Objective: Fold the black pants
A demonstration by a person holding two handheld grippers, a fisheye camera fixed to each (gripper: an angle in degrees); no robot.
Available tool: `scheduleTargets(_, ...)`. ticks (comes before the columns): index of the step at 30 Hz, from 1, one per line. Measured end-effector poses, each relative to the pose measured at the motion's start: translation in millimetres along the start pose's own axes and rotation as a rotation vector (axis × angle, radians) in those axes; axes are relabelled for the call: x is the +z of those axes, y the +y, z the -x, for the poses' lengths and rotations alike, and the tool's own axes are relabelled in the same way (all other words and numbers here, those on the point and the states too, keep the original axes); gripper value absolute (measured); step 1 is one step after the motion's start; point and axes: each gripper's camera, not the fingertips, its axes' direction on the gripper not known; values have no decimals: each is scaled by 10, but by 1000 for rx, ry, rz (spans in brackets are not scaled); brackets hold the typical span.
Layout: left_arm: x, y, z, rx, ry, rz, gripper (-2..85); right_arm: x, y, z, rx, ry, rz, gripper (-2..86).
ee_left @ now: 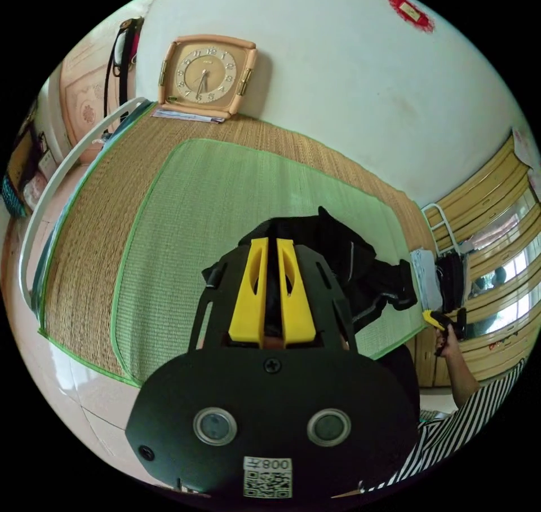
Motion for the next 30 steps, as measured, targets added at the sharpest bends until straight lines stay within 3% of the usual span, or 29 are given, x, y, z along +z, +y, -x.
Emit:
scheduleTargets(7, 146, 41, 145, -19, 1, 104, 54, 1263, -445, 1820, -737, 157, 189, 87)
scheduleTargets(13, 343, 85, 274, -97, -47, 160, 86, 2166, -281, 2531, -1109, 453, 280, 101)
scheduleTargets(18, 536, 37, 354, -135, -76, 216, 92, 2584, -277, 2499, -1091, 516, 374, 83)
scheduleTargets(23, 526, -140, 374, -125, -45, 224, 57, 2562, -237, 2537, -1083, 509, 332, 24)
scheduleTargets(30, 189, -367, 277, -54, -9, 111, 26, 1906, -418, 2606, -1018, 309, 214, 4)
